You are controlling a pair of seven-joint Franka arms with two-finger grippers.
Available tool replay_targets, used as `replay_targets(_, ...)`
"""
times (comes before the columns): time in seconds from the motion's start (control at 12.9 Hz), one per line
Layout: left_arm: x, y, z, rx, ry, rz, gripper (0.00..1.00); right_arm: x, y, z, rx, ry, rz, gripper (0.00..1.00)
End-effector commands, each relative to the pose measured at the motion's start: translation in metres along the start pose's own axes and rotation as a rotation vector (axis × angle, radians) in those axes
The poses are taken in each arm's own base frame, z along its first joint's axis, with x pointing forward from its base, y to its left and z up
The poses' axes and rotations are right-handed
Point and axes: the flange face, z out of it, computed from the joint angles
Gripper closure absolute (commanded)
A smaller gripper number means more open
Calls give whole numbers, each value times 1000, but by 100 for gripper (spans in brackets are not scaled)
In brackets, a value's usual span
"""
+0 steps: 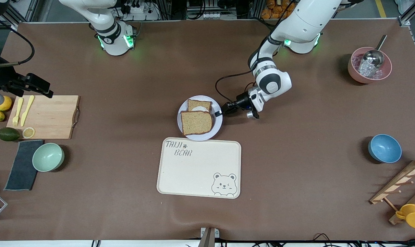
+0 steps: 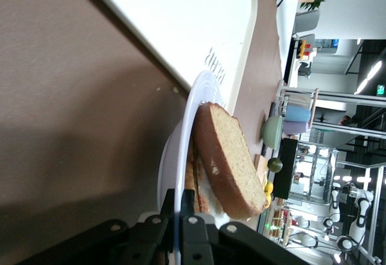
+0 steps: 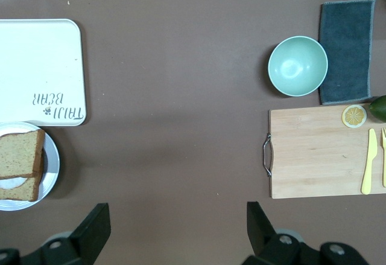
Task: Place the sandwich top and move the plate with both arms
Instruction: 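Slide the plate onto the white bear tray with the left gripper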
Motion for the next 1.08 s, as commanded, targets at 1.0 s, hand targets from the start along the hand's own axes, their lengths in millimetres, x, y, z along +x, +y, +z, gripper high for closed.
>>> replay_targets(1.0,116,62,81,-249,233,5,100,1,16,8,-17,-7,49,0)
